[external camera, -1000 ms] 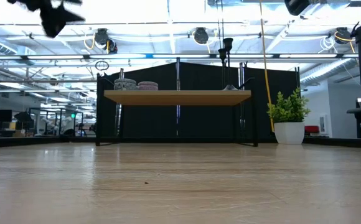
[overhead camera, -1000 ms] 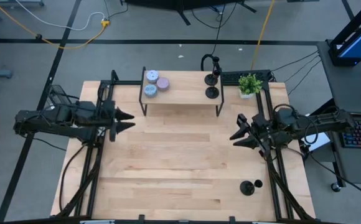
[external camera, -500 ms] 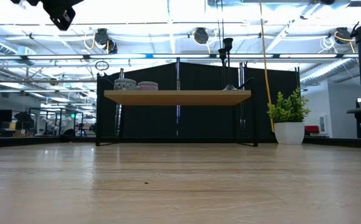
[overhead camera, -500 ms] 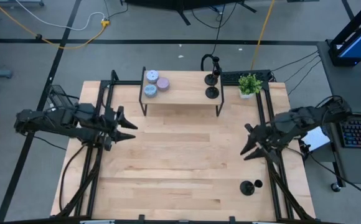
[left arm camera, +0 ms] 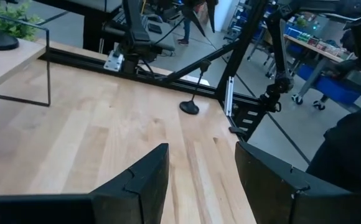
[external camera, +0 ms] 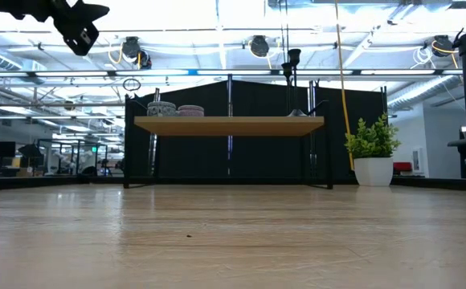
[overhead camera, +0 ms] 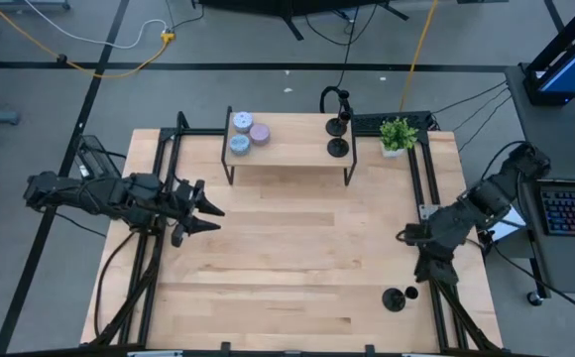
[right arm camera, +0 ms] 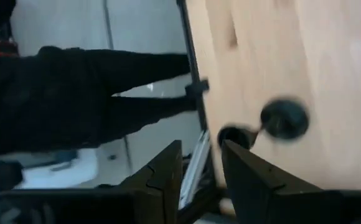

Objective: Pick & Place candle stick holders
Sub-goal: Put the black candle holder on the shelf

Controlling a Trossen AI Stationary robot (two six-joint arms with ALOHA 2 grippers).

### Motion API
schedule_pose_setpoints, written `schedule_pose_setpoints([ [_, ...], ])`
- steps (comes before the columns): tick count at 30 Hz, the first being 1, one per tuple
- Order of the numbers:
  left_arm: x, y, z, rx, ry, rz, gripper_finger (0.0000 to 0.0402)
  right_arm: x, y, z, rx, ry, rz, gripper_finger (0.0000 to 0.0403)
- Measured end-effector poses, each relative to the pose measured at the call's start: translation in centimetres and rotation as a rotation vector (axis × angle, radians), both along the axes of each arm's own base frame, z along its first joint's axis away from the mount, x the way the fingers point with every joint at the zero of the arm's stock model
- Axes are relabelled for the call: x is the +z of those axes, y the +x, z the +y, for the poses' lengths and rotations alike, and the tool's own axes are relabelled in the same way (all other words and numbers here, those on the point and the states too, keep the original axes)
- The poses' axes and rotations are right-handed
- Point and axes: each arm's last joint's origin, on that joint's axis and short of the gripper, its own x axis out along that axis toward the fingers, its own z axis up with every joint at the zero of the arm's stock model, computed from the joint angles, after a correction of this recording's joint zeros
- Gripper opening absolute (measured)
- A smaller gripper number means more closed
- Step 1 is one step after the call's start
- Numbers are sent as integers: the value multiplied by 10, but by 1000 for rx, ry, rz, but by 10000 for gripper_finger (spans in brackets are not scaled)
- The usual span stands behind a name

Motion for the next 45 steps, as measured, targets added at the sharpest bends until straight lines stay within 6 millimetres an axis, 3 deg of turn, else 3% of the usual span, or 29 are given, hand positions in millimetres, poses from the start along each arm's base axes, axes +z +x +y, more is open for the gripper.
schedule_pose_setpoints([
  [7,0,0,-1,-5,5,0,189,-5,-9,8,-131,61,185,105],
  [13,0,0,-1,-5,5,-2,188,-20,-9,8,-136,42,211,105],
  [21,0,0,-1,-5,2,4,189,-43,2,21,-92,159,212,105],
  [28,-1,0,-1,-6,9,9,189,-33,-6,18,-164,125,97,105],
  [34,-1,0,-1,-3,-13,16,189,-22,-16,27,-193,148,100,105],
  [41,-2,0,-1,-2,-18,27,189,-38,-24,43,-246,12,192,105],
  [45,-2,0,-1,-2,-18,26,189,-39,-24,45,-284,-19,144,105],
])
